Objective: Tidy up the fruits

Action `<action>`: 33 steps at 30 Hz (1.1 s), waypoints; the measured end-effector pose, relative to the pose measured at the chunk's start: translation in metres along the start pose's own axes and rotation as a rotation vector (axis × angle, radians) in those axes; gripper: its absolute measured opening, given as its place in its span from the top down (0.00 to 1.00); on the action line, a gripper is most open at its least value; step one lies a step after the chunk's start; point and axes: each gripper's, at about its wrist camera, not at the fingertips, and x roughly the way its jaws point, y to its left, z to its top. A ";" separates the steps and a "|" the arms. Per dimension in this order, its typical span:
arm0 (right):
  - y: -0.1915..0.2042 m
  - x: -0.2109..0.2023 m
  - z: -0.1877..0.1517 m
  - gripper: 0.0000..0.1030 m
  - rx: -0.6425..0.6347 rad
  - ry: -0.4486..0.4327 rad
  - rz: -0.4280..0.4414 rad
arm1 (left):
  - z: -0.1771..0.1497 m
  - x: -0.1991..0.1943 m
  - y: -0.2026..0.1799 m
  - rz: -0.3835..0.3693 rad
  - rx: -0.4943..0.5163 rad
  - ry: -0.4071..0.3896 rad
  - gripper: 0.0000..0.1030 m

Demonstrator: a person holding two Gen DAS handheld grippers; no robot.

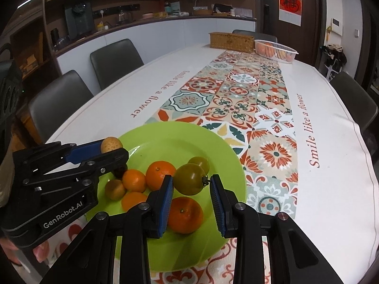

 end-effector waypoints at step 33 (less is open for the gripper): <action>0.020 -0.138 -0.042 0.45 -0.011 -0.207 -0.067 | -0.054 -0.157 -0.024 0.125 -0.022 -0.216 0.25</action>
